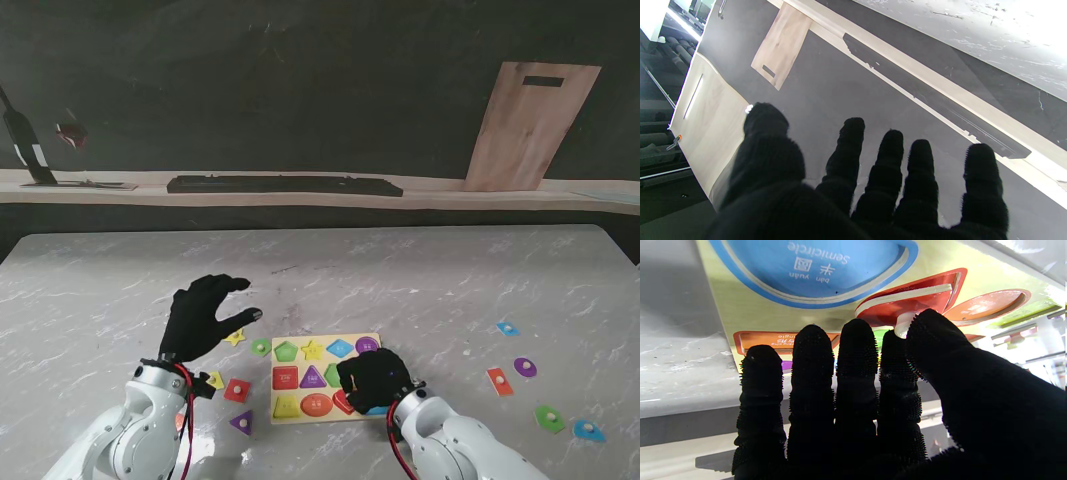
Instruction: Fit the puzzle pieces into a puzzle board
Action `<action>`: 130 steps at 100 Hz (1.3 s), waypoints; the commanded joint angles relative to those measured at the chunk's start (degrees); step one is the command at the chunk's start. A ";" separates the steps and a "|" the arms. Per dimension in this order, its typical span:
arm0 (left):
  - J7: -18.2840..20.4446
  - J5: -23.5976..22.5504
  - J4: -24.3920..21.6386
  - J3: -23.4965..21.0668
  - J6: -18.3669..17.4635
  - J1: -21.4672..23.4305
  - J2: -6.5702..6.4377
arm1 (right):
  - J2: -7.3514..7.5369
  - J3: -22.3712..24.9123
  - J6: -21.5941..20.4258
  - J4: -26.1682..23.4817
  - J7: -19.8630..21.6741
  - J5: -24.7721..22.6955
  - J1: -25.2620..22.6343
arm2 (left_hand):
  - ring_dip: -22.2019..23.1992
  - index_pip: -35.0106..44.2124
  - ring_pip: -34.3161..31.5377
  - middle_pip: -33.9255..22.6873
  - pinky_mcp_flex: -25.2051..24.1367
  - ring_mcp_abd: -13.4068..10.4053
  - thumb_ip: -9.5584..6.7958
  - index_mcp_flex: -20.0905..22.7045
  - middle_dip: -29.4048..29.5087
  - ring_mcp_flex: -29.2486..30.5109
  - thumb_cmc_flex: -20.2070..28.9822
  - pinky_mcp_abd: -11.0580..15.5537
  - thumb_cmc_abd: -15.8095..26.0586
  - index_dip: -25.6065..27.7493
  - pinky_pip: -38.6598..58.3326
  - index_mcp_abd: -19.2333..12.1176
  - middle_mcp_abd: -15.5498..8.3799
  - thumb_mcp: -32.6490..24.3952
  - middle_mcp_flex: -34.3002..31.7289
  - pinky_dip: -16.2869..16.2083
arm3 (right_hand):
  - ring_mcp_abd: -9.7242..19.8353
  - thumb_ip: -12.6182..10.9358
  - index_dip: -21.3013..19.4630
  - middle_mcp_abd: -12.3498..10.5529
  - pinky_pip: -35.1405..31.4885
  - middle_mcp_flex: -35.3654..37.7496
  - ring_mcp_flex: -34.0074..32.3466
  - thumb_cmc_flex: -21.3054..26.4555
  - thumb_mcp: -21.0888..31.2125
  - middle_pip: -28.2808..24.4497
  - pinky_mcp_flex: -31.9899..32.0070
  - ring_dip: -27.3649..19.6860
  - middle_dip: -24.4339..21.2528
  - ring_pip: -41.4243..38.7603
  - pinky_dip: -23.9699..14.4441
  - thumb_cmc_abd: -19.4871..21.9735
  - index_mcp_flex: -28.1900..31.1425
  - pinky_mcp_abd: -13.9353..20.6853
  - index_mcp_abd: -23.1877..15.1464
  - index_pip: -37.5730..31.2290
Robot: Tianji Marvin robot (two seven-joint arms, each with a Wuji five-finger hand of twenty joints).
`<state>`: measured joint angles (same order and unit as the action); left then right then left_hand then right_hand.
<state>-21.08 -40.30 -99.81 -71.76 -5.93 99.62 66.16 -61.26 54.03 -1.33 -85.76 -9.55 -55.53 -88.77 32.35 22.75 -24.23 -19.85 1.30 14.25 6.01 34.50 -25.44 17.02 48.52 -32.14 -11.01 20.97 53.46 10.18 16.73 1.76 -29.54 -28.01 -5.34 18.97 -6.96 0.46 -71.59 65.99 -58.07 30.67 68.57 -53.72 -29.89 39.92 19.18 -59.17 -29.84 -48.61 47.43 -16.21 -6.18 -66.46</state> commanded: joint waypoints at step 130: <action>-0.10 0.13 0.28 0.00 -0.35 0.13 0.11 | 1.55 -1.80 -4.21 1.58 0.72 -6.56 1.38 | 0.13 -1.12 0.86 1.27 -0.41 1.13 -1.67 -0.66 0.03 0.61 0.83 9.24 1.51 -0.46 0.49 0.17 0.70 0.52 -0.40 0.29 | 3.50 -1.55 -2.81 -2.95 -0.97 -3.70 2.31 0.21 1.05 -0.20 1.03 0.30 1.18 0.62 -1.12 -0.65 -6.67 1.80 -9.59 0.73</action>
<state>-21.10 -40.32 -99.45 -71.75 -6.13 99.61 66.16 -59.96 52.38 -5.92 -84.47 -9.17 -61.28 -86.66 32.35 22.75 -24.23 -19.85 1.30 14.25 6.01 34.50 -25.44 17.02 48.52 -32.14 -11.01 20.97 53.46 10.18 16.74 1.76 -29.55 -28.01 -3.37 19.03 -9.31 -2.38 -71.60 64.78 -56.97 30.37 68.33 -54.29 -29.53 39.88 20.22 -57.88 -29.85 -47.56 43.98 -14.89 -12.85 -65.92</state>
